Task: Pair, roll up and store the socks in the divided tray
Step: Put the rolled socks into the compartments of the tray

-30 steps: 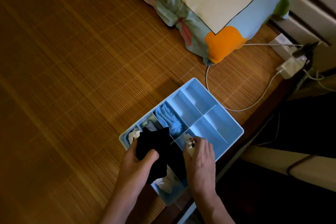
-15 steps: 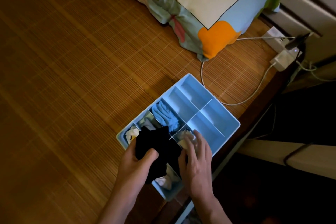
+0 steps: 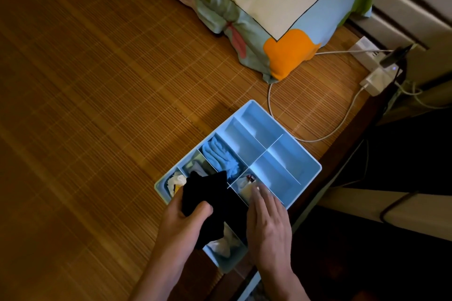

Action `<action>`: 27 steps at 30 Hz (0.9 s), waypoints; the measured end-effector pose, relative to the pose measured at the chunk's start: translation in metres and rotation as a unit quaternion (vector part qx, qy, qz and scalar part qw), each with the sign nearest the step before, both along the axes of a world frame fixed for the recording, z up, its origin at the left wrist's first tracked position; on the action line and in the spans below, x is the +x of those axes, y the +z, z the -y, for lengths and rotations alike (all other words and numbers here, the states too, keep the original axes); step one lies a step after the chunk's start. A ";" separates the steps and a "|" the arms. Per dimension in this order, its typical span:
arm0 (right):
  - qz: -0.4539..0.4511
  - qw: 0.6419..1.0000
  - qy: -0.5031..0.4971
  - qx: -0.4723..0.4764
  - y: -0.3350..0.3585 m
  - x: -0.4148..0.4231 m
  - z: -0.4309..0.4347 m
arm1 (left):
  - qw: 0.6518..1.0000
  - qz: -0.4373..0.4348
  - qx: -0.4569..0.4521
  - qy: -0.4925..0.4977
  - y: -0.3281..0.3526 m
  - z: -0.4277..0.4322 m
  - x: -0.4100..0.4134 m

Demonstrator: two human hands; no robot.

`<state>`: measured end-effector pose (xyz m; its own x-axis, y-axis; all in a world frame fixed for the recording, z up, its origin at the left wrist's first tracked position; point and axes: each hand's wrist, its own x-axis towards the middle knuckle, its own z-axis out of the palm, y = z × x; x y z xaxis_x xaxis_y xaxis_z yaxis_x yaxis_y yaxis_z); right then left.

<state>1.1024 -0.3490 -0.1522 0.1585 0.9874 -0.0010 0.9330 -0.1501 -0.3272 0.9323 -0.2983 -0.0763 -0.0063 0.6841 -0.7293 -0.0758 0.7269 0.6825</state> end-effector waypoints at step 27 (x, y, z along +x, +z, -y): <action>-0.298 0.951 -0.068 -0.045 0.106 -0.035 -0.055 | 0.999 -0.039 0.010 0.011 -0.009 -0.026 0.047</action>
<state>1.0673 -0.2938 -0.0462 0.2293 0.9494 -0.2145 0.5554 -0.3086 -0.7722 0.9792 -0.2719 -0.0849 -0.0773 0.6984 -0.7116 -0.0375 0.7111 0.7020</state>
